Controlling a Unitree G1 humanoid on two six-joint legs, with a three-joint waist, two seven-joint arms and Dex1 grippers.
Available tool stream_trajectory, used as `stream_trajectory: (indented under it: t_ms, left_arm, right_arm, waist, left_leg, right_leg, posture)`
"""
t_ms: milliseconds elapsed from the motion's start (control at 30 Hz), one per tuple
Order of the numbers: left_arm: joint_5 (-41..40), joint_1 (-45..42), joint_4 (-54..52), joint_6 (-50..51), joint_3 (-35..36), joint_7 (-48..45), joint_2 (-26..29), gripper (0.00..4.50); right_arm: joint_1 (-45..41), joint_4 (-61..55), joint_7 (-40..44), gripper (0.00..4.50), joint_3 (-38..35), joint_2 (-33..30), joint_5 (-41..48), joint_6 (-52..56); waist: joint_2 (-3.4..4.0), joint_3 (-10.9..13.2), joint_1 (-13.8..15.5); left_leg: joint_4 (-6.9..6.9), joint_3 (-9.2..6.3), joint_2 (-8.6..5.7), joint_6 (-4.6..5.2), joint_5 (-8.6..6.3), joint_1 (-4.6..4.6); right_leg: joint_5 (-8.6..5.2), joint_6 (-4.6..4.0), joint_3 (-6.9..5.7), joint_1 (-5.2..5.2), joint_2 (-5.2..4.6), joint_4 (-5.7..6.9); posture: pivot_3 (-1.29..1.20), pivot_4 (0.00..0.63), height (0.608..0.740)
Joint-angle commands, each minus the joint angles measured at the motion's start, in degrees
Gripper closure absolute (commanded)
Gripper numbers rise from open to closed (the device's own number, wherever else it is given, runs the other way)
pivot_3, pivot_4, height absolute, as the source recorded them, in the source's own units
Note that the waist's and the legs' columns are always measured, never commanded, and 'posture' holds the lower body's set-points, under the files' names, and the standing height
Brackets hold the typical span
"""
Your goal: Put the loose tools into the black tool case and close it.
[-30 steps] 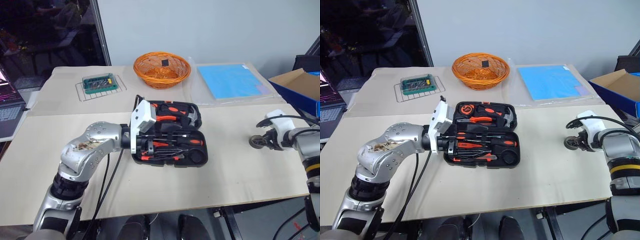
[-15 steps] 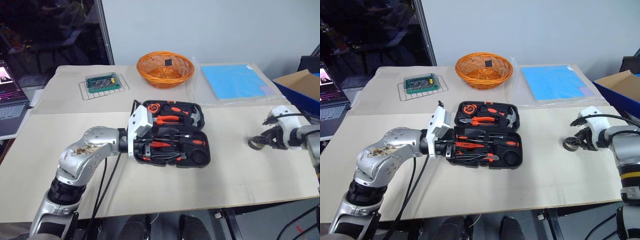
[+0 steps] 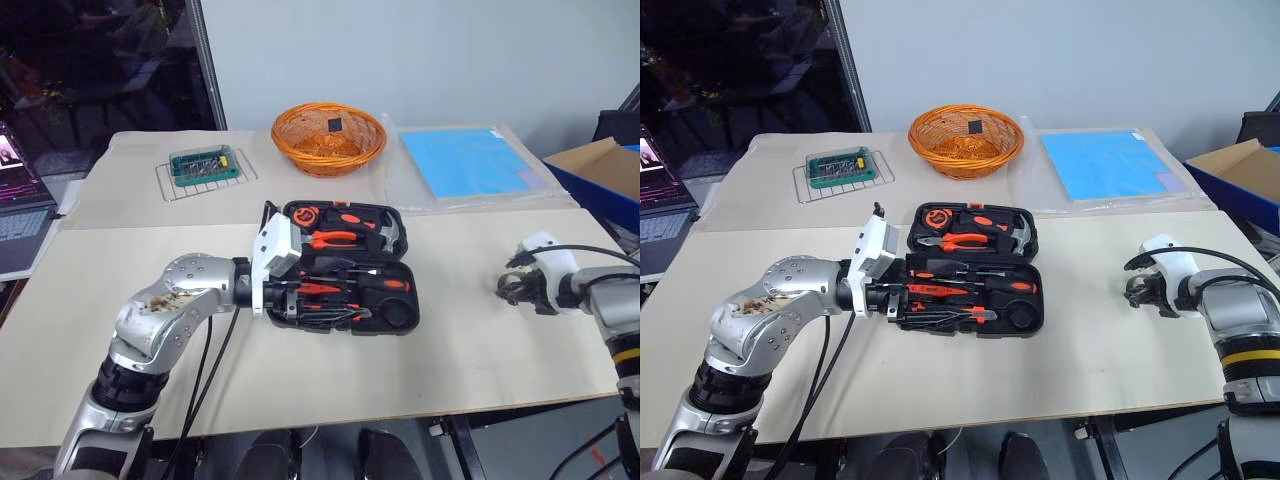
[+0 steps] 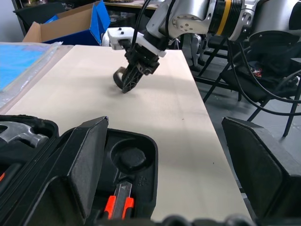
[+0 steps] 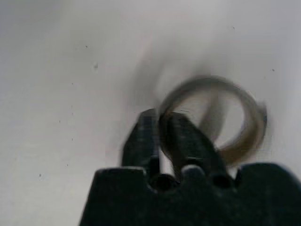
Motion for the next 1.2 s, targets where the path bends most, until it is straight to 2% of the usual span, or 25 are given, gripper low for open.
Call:
stream_trajectory:
  t_ms: [33, 200, 300, 433, 500, 767, 1100, 1167, 1200]
  left_arm:
    - [-0.45, 0.83, -1.18, -1.7, 1.58, -0.74, 1.11, 0.38]
    - [-3.83, 6.65, -2.8, -2.91, 6.85, -3.09, 4.0, 0.38]
    - [-3.75, 9.9, -2.39, -6.01, 9.25, -5.35, 5.49, 0.38]
    - [-7.65, 14.21, 0.66, -5.23, 14.97, -13.14, 12.04, 0.38]
    - [-6.86, 14.42, 1.39, -6.73, 14.92, -14.06, 12.84, 0.38]
    - [-5.91, 13.36, 1.39, -7.89, 13.63, -12.65, 11.79, 0.38]
    - [-5.36, 13.19, 0.56, -8.09, 12.68, -10.89, 11.07, 0.38]
    - [-5.16, 13.2, 0.44, -8.19, 12.43, -10.54, 10.87, 0.38]
    - [-5.05, 13.22, 0.38, -8.24, 12.31, -10.38, 10.78, 0.38]
  right_arm:
    - [-0.71, -4.77, 2.62, 4.46, -1.37, -2.04, 1.08, -1.2]
    - [-1.45, -28.52, 10.72, 4.46, 0.87, -3.43, 8.55, 9.07]
    - [-3.2, -35.81, 11.37, 4.46, 3.5, -2.99, 10.22, 13.49]
    - [-8.46, -44.82, 13.24, 4.46, 13.08, 0.18, 11.84, 18.12]
    - [-9.55, -45.33, 12.26, 4.46, 15.95, 1.68, 11.25, 19.12]
    - [-8.62, -44.15, 14.18, 4.46, 25.13, -0.77, 7.49, 15.65]
    - [-8.62, -41.91, 17.78, 4.46, 28.98, -0.93, 5.75, 13.09]
    - [-8.97, -40.94, 18.61, 3.76, 29.2, 0.38, 6.27, 12.91]
    - [-9.26, -40.38, 18.65, 3.58, 29.0, 1.19, 6.45, 12.98]
  waist:
    - [0.0, 0.0, 0.0]
    - [0.15, 0.09, -0.6]
    - [0.14, 0.1, -0.72]
    - [0.13, 0.11, -0.72]
    - [0.12, 0.12, -0.4]
    - [0.04, 0.15, 0.43]
    - [0.02, 0.15, 0.16]
    - [0.0, 0.13, 0.14]
    - [-0.05, 0.1, 0.08]
  left_leg:
    - [0.0, 0.0, 0.0, 0.0, 0.0, 0.0]
    - [-0.03, 0.0, 0.08, 0.0, 0.0, -0.01]
    - [-0.06, -0.04, 0.21, -0.02, -0.01, 0.01]
    - [-0.05, -0.05, 0.2, -0.46, -0.24, -0.03]
    - [-0.05, -0.05, 0.18, -0.48, -0.25, -0.05]
    - [0.01, 0.0, -0.08, -0.44, -0.28, -0.44]
    - [-0.02, 0.01, 0.1, -0.16, 0.0, -0.45]
    - [-0.02, 0.01, 0.09, -0.21, -0.04, -0.41]
    - [-0.01, 0.01, 0.08, -0.36, -0.13, -0.4]
  right_leg:
    - [0.0, 0.01, 0.0, 0.0, 0.0, 0.0]
    - [-0.03, 0.05, 0.02, -0.11, 0.01, 0.04]
    - [-0.07, 0.13, -0.02, -0.14, 0.11, 0.06]
    - [-0.13, 0.03, -0.07, -0.25, 0.04, 0.06]
    - [-0.13, 0.02, -0.09, -0.53, -0.02, 0.05]
    - [0.19, -0.25, -0.09, -0.74, -0.24, -0.01]
    - [0.1, -0.22, -0.13, -0.68, -0.04, 0.07]
    - [0.11, -0.23, -0.14, -0.7, -0.05, 0.03]
    - [0.11, -0.23, -0.14, -0.7, -0.06, 0.03]
  posture:
    - [0.0, 0.15, 0.74]
    - [0.0, 0.15, 0.74]
    - [0.0, 0.15, 0.74]
    - [0.0, 0.15, 0.74]
    - [0.0, 0.15, 0.74]
    - [0.0, 0.15, 0.74]
    - [0.0, 0.15, 0.74]
    - [0.0, 0.15, 0.74]
    - [0.0, 0.15, 0.74]
